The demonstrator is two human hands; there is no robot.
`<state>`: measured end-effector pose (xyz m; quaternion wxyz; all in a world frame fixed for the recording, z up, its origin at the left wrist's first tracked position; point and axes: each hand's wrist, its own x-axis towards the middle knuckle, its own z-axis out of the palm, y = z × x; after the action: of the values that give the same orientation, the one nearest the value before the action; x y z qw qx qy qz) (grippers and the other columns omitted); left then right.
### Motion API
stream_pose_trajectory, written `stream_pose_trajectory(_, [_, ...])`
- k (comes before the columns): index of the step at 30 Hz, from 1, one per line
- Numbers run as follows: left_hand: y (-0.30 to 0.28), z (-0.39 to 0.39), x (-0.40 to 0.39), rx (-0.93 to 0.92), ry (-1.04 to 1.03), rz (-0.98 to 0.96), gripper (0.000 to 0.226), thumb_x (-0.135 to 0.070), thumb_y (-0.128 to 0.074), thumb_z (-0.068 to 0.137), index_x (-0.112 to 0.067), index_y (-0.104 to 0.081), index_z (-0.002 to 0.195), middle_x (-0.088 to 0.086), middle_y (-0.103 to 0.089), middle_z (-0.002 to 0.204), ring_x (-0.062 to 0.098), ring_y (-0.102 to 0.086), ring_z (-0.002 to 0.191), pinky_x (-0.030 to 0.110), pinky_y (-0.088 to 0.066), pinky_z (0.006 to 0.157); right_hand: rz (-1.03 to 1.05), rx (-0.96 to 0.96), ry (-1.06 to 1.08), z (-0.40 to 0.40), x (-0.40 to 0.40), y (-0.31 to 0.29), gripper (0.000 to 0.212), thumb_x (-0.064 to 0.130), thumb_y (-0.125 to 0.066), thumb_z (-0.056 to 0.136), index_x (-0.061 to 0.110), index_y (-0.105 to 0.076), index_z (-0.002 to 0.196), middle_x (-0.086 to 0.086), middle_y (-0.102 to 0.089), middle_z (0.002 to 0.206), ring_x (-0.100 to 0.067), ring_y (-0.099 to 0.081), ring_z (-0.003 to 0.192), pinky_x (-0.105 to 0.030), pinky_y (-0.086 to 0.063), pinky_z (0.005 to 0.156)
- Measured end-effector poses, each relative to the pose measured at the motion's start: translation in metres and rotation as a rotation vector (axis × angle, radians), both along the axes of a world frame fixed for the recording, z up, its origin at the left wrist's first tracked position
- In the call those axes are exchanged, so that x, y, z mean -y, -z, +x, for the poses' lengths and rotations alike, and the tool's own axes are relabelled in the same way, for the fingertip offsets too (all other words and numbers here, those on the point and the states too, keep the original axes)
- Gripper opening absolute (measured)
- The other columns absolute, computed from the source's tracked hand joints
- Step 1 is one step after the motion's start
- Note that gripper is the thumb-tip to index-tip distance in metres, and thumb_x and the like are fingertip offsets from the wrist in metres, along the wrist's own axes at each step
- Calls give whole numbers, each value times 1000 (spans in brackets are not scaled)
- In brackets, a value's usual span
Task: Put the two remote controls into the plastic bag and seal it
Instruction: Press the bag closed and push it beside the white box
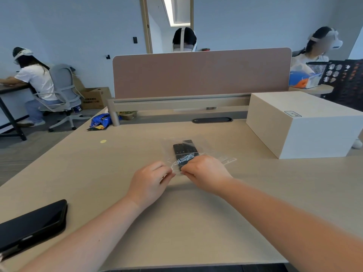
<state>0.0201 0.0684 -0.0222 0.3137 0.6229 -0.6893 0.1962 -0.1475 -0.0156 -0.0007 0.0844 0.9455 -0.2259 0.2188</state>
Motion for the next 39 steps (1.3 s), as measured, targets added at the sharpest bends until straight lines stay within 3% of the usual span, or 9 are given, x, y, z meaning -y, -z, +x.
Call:
stream_pose_trajectory(4, [4, 4, -2, 0, 11, -14, 26, -36, -51, 82, -20, -67, 71, -6, -67, 68, 11, -54, 59, 21, -40, 50, 19, 85, -30, -4, 1, 1, 13, 12, -75, 66, 17, -66, 58, 0, -60, 47, -23, -58, 45, -22, -45, 40])
stream_pose_trajectory(6, [6, 3, -1, -3, 42, -25, 24, -33, -52, 83, -18, -67, 72, -3, -67, 67, 14, -51, 63, 21, -39, 52, 26, 106, -50, -3, 2, 4, 12, 16, -64, 74, 16, -68, 62, -1, -62, 51, -24, -59, 50, -24, -49, 41])
stream_pose_trajectory(9, [7, 1, -1, -3, 94, -36, 22, -29, -53, 83, -16, -68, 74, -1, -67, 69, 16, -49, 69, 23, -40, 55, 10, 104, -75, 1, 2, 7, 26, 23, -50, 81, 15, -70, 66, -1, -64, 55, -25, -60, 54, -26, -50, 46])
stream_pose_trajectory(17, [4, 3, -3, 39, 112, 20, 23, -28, -48, 86, -16, -64, 73, 0, -66, 69, 17, -53, 64, 30, -45, 49, -66, 131, -82, 4, -5, 5, 13, 19, -68, 70, 18, -68, 57, 3, -60, 47, -22, -59, 46, -22, -48, 49])
stream_pose_trajectory(24, [-1, 1, -2, 85, 113, 34, 26, -27, -46, 83, -15, -60, 66, 1, -62, 62, 23, -54, 56, 27, -41, 40, -118, 57, -79, 6, -4, 6, 22, 9, -85, 52, 20, -66, 52, 3, -57, 42, -22, -56, 42, -21, -48, 48])
stream_pose_trajectory(27, [-2, 1, 0, 112, 108, 68, 24, -25, -46, 81, -14, -58, 63, 1, -61, 61, 25, -54, 55, 28, -40, 39, -126, -7, -76, 6, 0, 9, 23, 7, -83, 47, 21, -66, 53, 5, -58, 43, -20, -58, 44, -19, -47, 51])
stream_pose_trajectory(39, [-11, -1, 4, 155, 128, 91, 25, -28, -44, 80, -16, -57, 63, -2, -59, 60, 23, -53, 54, 25, -36, 40, -291, -62, 38, -32, 21, 8, 22, -1, -72, 56, 17, -61, 60, 4, -58, 50, -20, -58, 53, -28, -30, 62])
